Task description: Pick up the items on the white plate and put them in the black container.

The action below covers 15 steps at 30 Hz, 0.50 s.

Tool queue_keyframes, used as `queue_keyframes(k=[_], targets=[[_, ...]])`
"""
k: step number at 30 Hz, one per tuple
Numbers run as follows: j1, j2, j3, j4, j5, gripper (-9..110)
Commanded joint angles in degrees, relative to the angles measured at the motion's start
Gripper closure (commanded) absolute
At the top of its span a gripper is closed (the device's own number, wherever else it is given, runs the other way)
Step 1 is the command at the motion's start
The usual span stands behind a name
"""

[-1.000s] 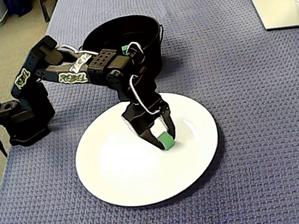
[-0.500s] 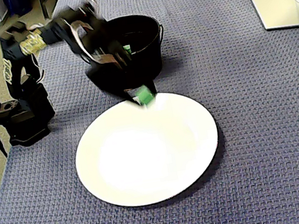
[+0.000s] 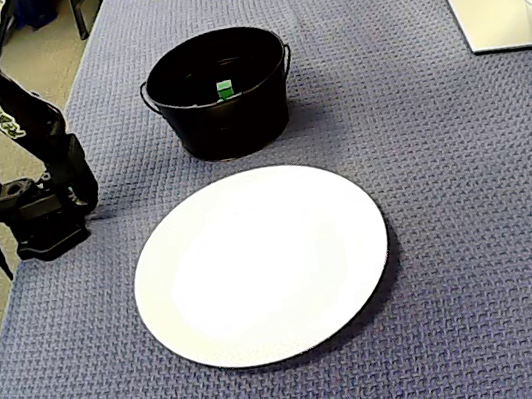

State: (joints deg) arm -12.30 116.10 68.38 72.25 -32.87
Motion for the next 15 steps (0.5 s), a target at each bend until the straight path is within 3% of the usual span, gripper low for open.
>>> queue_keyframes(k=[1, 9, 15], targets=[[-7.38, 3.52, 12.13, -1.67, 0.53, 102], [-14.85, 4.31, 46.32, -20.04, 0.62, 102], [-16.7, 4.66, 54.05, -24.43, 0.62, 102]])
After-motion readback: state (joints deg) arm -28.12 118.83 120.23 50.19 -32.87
